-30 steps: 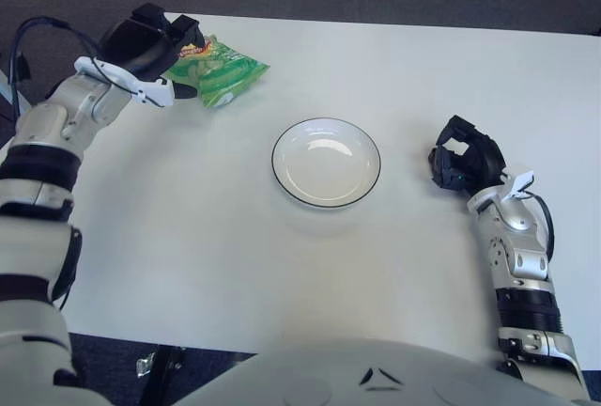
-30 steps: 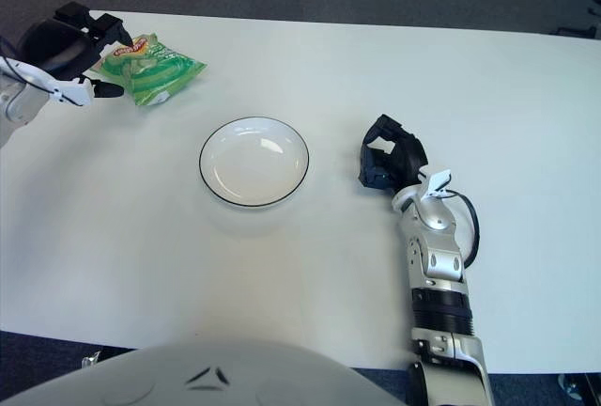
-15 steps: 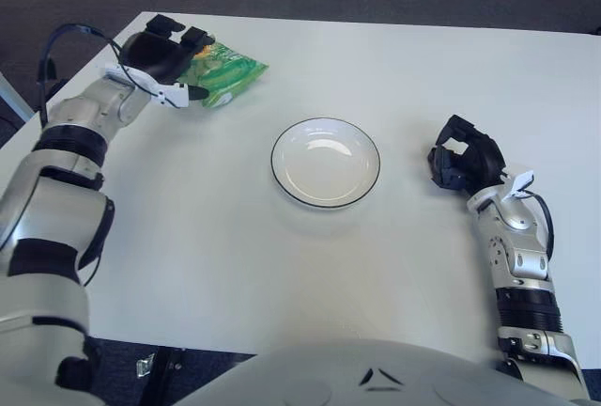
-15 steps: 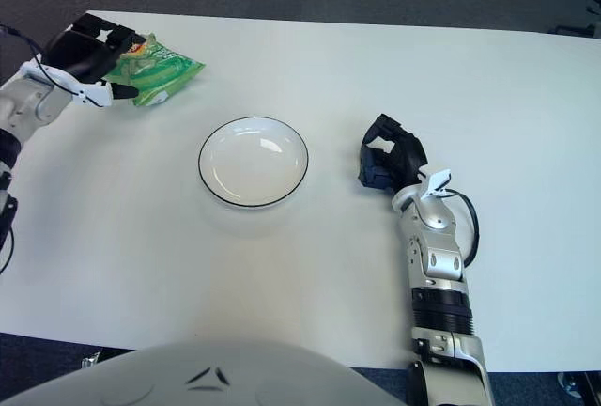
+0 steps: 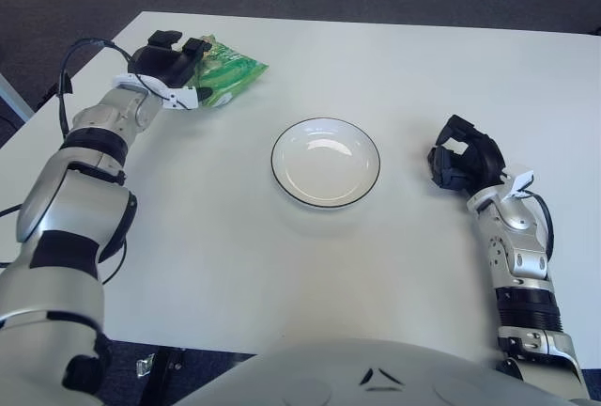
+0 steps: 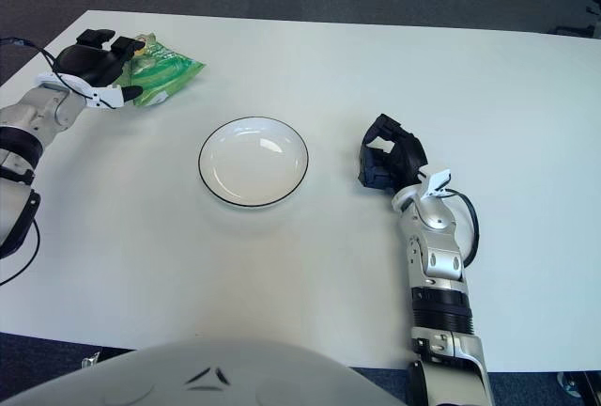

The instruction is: Put the snack into the plate.

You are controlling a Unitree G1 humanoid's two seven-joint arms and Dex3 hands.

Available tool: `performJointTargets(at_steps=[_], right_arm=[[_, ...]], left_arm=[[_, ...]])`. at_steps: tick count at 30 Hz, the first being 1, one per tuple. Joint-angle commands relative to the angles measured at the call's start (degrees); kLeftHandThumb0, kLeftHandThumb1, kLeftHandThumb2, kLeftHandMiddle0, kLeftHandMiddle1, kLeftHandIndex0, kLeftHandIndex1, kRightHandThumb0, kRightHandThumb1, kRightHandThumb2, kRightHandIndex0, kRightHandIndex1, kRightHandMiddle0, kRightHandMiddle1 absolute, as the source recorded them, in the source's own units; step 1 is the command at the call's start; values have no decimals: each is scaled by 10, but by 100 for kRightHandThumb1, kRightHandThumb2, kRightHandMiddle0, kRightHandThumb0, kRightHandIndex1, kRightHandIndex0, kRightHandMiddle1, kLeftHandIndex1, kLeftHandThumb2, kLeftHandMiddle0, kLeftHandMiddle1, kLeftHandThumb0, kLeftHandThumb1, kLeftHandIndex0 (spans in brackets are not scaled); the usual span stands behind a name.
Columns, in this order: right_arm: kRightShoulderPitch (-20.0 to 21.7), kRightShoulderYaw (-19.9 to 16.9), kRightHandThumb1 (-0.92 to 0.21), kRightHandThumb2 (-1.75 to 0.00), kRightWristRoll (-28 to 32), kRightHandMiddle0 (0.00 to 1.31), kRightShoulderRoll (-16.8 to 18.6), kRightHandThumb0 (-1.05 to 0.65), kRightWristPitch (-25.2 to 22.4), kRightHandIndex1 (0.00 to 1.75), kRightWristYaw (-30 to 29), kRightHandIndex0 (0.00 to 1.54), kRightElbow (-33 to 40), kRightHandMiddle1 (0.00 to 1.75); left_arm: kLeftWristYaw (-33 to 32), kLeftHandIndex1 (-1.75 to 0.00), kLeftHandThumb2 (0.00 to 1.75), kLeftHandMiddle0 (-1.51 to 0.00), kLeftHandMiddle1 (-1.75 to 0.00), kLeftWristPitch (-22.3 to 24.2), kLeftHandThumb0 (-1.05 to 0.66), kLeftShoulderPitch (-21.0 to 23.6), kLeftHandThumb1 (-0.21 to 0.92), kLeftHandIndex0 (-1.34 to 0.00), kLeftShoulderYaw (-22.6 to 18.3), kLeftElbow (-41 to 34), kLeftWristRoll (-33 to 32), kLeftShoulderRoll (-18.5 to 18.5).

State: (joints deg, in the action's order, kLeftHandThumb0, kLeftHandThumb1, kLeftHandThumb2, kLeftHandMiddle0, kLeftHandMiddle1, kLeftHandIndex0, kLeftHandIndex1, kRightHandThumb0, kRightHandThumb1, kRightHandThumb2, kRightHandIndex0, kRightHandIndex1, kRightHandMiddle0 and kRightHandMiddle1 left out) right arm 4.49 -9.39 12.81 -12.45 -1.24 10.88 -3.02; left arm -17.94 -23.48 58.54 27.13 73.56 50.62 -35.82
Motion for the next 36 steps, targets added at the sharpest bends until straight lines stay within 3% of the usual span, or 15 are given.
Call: performJointTargets(at_steps=[1, 9, 18, 23, 26, 29, 30, 36], right_arm=[[-43, 12, -28, -136, 2, 65, 30, -50, -24, 175, 0, 129, -44, 175], [-44, 13, -28, -136, -1, 65, 31, -50, -24, 175, -2, 130, -44, 175], [-47, 15, -28, -136, 1, 64, 35, -50, -22, 175, -5, 129, -37, 175], [-50, 15, -29, -135, 3, 64, 37, -49, -22, 175, -7, 129, -32, 175], [-52, 17, -29, -135, 3, 64, 37, -49, -24, 175, -8, 129, -27, 175], [-53, 18, -28, -135, 3, 64, 37, -50, -25, 175, -8, 129, -24, 175], [-54, 18, -28, -135, 3, 64, 37, -50, -26, 175, -9, 129, -22, 175], [-58, 21, -28, -136, 3, 65, 36, -50, -31, 175, -13, 129, -13, 175]], left_arm=[[11, -46, 122, -3, -22, 23, -95, 14, 92, 0, 2, 15, -14, 19], [32, -51, 125, -10, -23, 70, -95, 2, 92, 0, 0, 32, -36, 45], [81, -58, 126, -24, -28, 74, -98, -6, 92, 0, -2, 28, -65, 48], [87, -56, 129, -29, -123, 51, -98, -16, 92, 0, 3, 11, -69, 38], [86, -57, 130, -34, -157, 30, -98, -24, 92, 0, 8, 0, -68, 30], [86, -62, 131, -40, -169, 10, -97, -34, 92, 0, 11, -16, -69, 22], [88, -62, 131, -40, -170, -6, -97, -43, 92, 0, 12, -36, -69, 13], [110, -68, 130, -25, -94, -61, -96, -93, 92, 0, 10, -135, -76, -32]])
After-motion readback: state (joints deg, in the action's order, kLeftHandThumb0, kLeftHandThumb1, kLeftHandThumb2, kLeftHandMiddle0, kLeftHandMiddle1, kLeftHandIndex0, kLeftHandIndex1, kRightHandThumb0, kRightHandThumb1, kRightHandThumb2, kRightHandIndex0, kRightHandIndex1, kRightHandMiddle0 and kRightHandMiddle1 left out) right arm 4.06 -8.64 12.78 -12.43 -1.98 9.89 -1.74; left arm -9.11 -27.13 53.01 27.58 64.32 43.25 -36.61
